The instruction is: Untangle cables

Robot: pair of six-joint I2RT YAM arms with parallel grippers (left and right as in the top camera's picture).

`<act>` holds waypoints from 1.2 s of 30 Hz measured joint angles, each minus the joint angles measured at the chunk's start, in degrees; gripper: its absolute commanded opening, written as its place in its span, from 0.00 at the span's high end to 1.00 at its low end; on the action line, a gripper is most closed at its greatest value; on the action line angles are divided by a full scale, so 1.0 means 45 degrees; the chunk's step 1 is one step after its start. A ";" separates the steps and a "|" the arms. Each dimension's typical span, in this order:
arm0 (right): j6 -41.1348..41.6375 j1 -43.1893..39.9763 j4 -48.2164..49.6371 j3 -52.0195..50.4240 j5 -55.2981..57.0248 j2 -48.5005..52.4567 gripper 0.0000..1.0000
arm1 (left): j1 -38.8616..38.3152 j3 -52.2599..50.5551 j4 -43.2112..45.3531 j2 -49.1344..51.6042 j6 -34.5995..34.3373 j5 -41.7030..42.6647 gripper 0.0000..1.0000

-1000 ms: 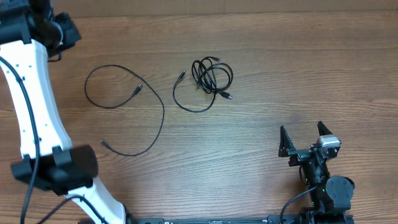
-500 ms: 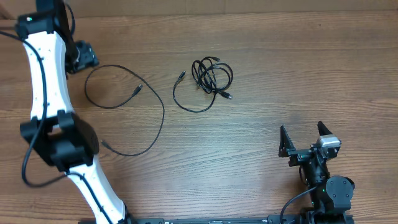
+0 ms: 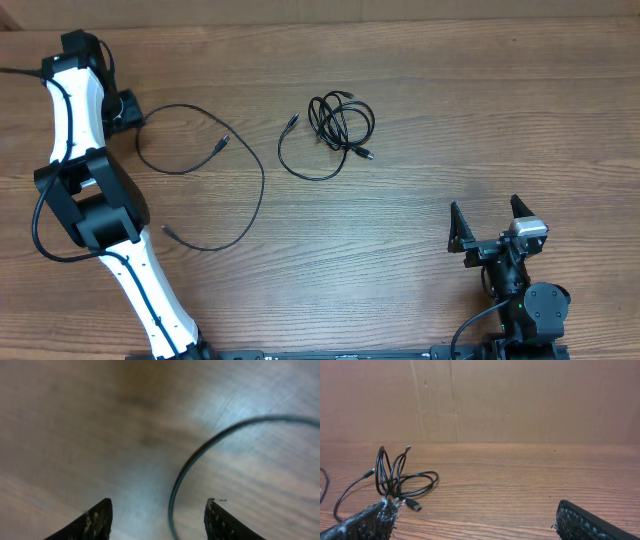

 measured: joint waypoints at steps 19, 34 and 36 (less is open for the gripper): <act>0.0000 0.0000 0.0005 0.0000 0.0005 0.0000 0.00 | 0.0005 -0.0165 0.1491 0.1049 0.2545 0.1651 0.86; 0.0005 0.0000 0.0000 0.0000 0.0005 0.0000 0.00 | -0.0068 0.1209 -0.0806 0.1409 0.1613 0.0690 0.96; 0.0000 0.0000 -0.0005 0.0000 0.0000 0.0000 0.00 | -0.0068 0.1957 -0.0874 0.1409 0.1433 0.1112 0.96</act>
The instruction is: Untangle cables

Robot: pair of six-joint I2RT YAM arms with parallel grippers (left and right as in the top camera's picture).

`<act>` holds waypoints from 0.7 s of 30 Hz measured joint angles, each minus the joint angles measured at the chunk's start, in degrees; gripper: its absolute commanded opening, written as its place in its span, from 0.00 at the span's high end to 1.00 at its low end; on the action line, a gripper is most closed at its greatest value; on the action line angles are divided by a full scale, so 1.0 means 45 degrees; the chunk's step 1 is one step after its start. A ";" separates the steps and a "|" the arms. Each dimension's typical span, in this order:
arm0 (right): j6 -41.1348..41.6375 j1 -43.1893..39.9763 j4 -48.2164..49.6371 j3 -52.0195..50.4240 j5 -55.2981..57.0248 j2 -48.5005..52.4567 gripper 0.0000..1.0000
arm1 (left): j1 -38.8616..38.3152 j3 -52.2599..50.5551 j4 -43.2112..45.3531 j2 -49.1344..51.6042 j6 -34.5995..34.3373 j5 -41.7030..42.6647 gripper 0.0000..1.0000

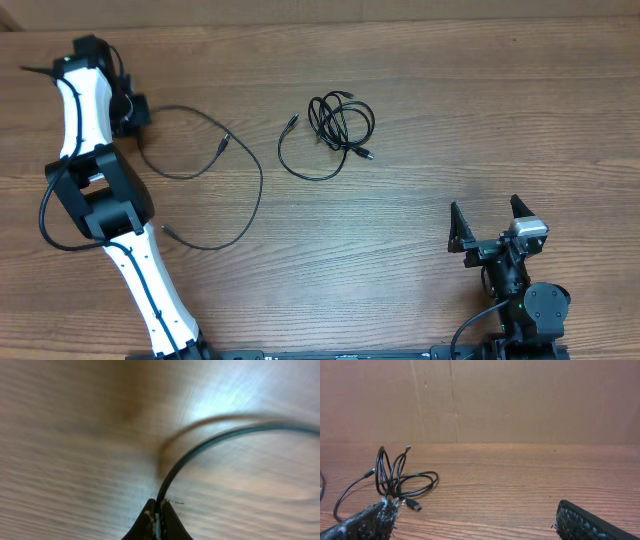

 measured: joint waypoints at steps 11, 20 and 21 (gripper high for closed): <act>0.0000 -0.0005 0.0005 0.0000 0.0005 0.0000 0.00 | 0.0092 0.4046 0.2773 -0.2229 -0.1666 0.2006 0.96; 0.0005 -0.0005 0.0005 0.0000 0.0005 0.0005 0.00 | 0.0709 0.4303 0.1535 -0.3118 -0.2492 0.2395 0.44; 0.0000 0.0000 0.0010 0.0000 0.0000 0.0005 0.00 | 0.0763 0.4095 0.1054 -0.3016 -0.2526 0.2312 0.36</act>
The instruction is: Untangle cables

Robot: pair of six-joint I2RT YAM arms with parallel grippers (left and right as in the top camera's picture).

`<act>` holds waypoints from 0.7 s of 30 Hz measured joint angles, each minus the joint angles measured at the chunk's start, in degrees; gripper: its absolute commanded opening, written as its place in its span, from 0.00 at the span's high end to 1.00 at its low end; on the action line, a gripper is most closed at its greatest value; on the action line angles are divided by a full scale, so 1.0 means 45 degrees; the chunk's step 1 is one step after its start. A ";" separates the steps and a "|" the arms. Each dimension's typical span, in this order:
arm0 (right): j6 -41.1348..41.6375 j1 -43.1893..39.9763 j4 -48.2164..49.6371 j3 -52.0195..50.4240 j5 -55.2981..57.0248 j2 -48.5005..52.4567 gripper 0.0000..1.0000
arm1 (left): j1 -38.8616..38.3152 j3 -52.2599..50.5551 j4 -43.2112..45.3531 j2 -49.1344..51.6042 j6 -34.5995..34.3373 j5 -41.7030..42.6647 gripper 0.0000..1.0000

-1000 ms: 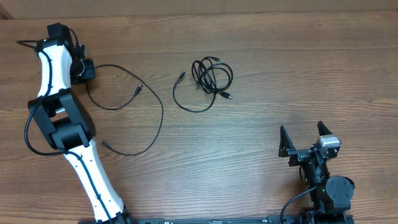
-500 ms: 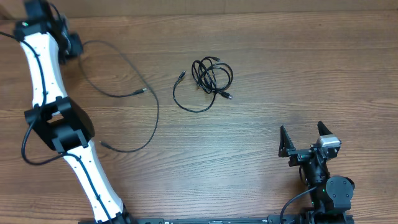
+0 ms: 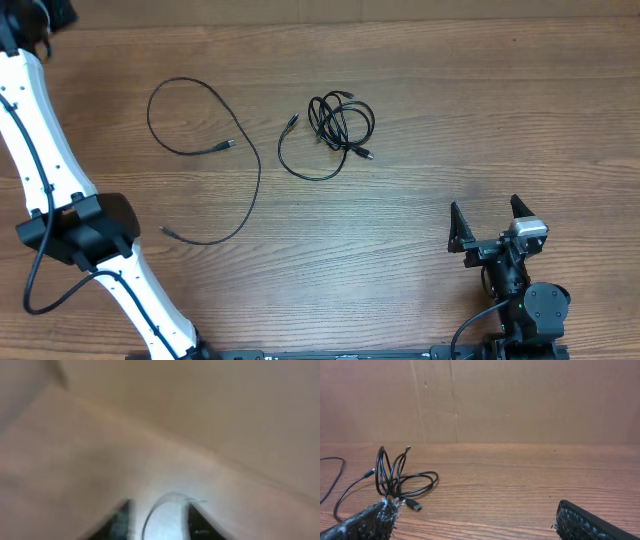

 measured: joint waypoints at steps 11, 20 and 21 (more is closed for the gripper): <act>0.0005 0.0000 -0.0005 0.0000 0.0005 -0.0005 0.00 | -0.0753 -0.1093 -0.3575 0.1010 -0.0223 0.1821 0.20; 0.0000 0.0000 -0.0005 0.0000 0.0005 0.0000 0.00 | -0.3463 -0.1093 -0.6717 0.1005 -0.0918 0.1389 0.00; 0.0005 0.0000 -0.0005 0.0000 0.0005 0.0000 0.00 | -0.3798 -0.1093 -0.6737 0.1005 -0.1044 0.1350 0.00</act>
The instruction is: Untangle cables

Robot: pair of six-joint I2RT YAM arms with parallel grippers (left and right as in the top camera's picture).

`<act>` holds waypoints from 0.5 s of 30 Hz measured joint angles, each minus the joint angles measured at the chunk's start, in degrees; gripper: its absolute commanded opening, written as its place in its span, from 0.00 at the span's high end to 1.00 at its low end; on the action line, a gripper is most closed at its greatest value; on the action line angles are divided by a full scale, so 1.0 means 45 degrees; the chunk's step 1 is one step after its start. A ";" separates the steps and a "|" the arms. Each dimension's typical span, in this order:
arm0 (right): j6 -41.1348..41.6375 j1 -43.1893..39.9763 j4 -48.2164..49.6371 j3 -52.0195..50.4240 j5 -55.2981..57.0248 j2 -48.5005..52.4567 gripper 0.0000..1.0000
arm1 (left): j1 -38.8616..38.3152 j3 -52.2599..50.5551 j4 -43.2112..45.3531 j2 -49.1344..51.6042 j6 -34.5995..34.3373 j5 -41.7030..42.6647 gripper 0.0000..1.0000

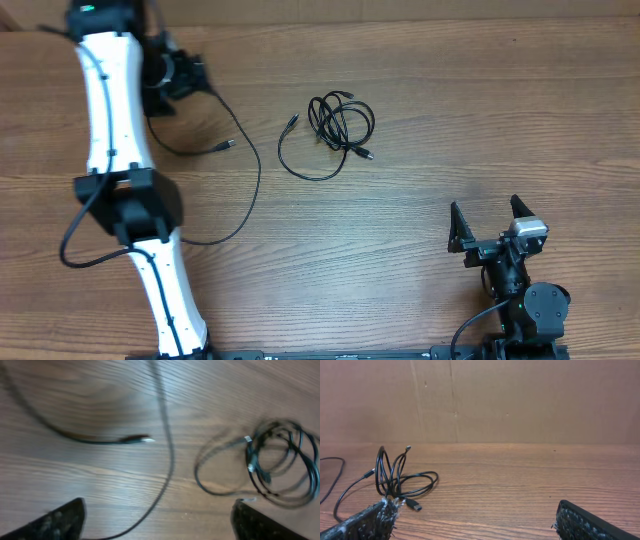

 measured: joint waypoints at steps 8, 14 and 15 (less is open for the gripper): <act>-0.0010 0.0000 0.0000 0.0000 0.0000 -0.0005 0.00 | -0.2205 0.0000 -0.0029 0.0000 -0.1355 -0.0243 0.00; -0.0005 0.0000 0.0000 0.0000 0.0000 -0.0005 0.00 | -0.3371 0.0000 -0.0034 0.0000 -0.2239 -0.1103 0.04; -0.0010 0.0000 -0.0005 0.0000 0.0000 0.0000 0.00 | -0.3551 0.0000 -0.0034 0.0000 -0.2346 -0.1282 0.05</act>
